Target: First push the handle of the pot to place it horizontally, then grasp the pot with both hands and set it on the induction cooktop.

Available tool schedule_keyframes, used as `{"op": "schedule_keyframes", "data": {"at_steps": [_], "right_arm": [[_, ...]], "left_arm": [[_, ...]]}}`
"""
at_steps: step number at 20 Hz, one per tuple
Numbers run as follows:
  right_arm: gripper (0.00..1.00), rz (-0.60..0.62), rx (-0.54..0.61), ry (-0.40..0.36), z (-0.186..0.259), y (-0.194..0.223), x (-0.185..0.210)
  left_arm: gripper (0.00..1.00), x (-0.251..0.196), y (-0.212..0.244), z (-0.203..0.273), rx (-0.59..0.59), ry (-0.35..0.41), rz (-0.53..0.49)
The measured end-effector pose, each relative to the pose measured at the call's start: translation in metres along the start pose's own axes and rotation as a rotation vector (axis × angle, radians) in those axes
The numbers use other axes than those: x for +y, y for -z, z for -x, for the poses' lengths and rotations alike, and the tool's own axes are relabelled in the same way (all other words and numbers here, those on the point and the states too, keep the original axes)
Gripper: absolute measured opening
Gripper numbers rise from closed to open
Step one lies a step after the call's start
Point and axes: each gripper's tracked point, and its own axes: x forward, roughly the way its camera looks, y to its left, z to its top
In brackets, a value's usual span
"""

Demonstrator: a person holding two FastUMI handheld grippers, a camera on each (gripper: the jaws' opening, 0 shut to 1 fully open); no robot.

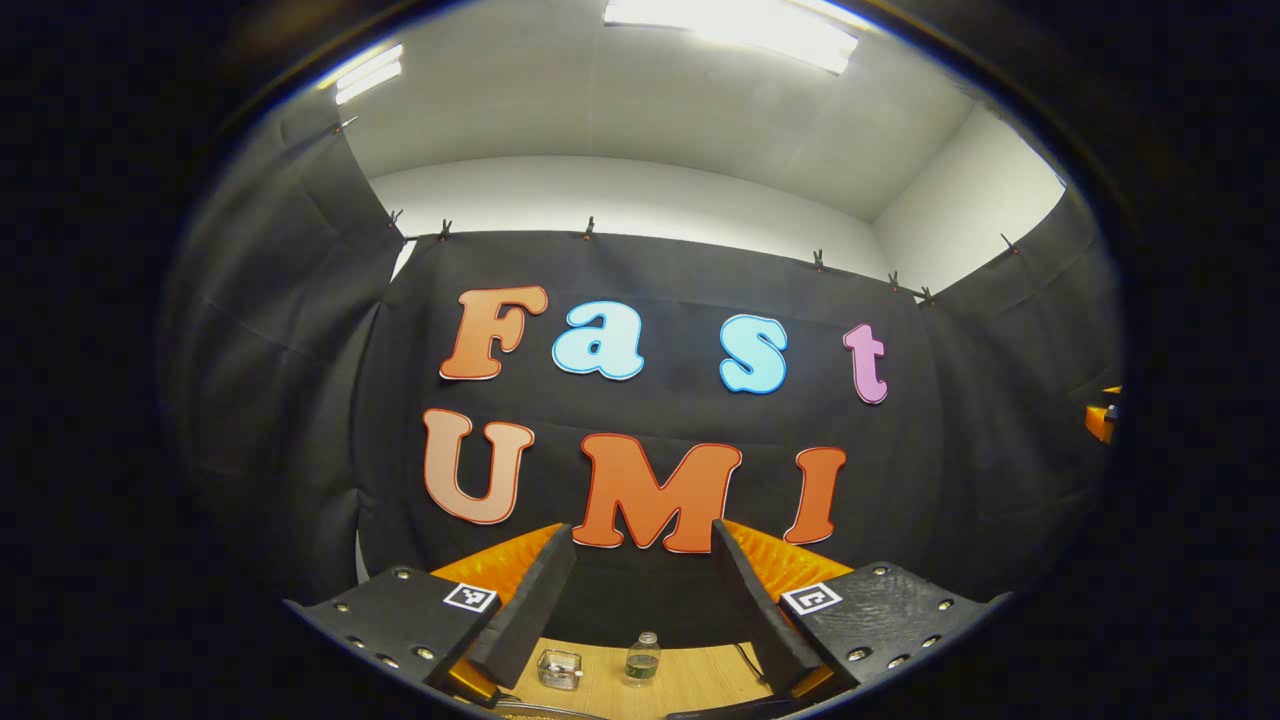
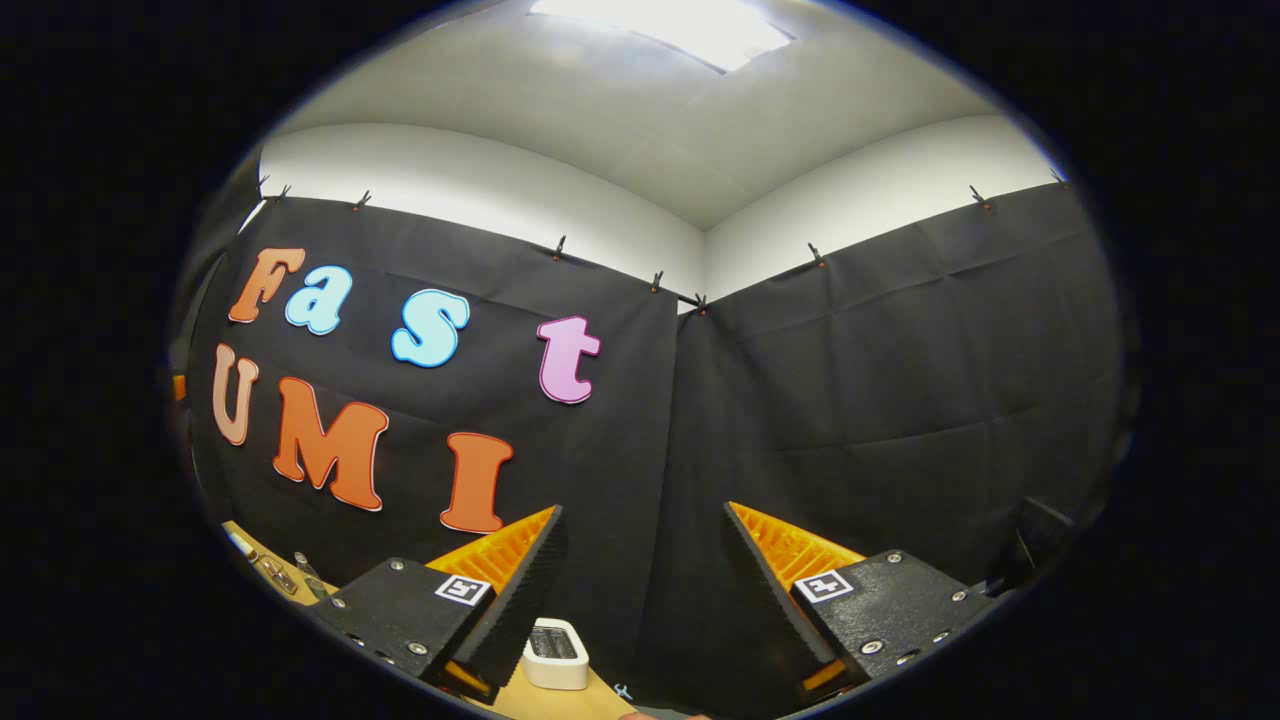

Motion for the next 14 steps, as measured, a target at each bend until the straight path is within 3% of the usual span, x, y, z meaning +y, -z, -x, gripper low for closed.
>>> {"op": "schedule_keyframes", "data": {"at_steps": [10,12,13,14], "right_arm": [[0.93,-0.062,-0.007,-0.148,-0.007,0.006,0.059],[0.95,-0.069,0.006,-0.175,-0.008,0.013,0.072],[0.95,-0.069,0.012,-0.187,-0.009,0.016,0.077],[0.95,-0.068,0.018,-0.198,-0.008,0.018,0.083]], "left_arm": [[0.88,0.007,-0.006,0.035,0.016,0.018,0.010],[0.65,0.009,0.012,0.042,0.068,0.022,-0.009],[0.59,0.010,0.022,0.043,0.100,0.029,-0.016],[0.42,0.010,0.034,0.045,0.135,0.039,-0.021]]}}
